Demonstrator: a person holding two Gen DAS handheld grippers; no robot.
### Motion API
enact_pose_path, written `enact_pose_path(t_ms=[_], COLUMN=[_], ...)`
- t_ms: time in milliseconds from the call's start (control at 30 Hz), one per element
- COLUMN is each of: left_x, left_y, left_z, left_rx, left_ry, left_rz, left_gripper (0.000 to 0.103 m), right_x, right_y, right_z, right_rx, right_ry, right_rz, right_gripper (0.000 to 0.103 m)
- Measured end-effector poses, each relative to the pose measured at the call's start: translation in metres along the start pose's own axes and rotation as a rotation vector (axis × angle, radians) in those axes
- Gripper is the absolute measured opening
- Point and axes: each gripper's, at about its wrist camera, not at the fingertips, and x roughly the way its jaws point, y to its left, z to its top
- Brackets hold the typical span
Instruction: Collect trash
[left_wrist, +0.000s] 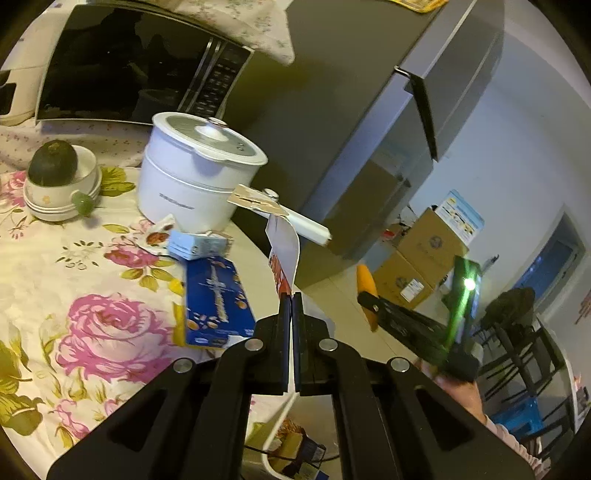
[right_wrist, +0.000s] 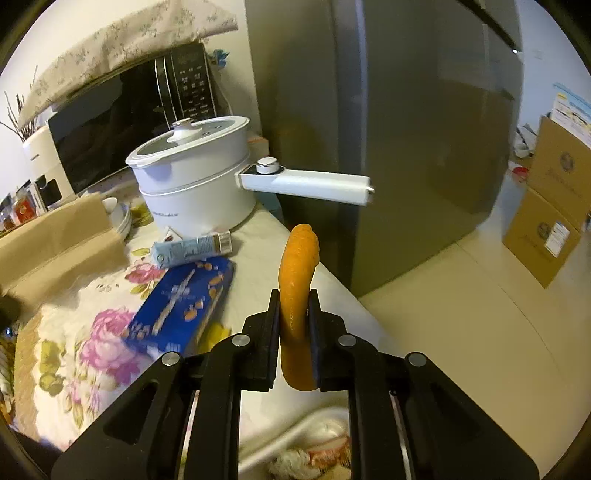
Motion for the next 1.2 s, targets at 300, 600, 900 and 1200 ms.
enact_pose_path(t_ms=[300, 600, 900, 1200], left_x=[0.007, 0.034, 0.069, 0.111], left_y=[-0.026, -0.059, -0.088, -0.103], left_z=[-0.03, -0.074, -0.116, -0.157], left_rx=[0.029, 0.06, 0.087, 0.116], left_ry=[0.072, 0.194, 0.34, 0.481], left_rz=[-0.048, -0.097, -0.125, -0.106], left_gripper=[0.001, 0.001, 0.001, 0.001], right_x=[-0.041, -0.071, -0.096, -0.095], right_y=[-0.027, -0.044, -0.088, -0.107], right_z=[-0.081, -0.134, -0.144, -0.15], right_rx=[0.083, 0.147, 0.273, 0.368], right_ry=[0.086, 0.04, -0.047, -0.02], right_rz=[-0.054, -0.174, -0.319, -0.297], right_gripper=[0.021, 0.095, 0.096, 0.096])
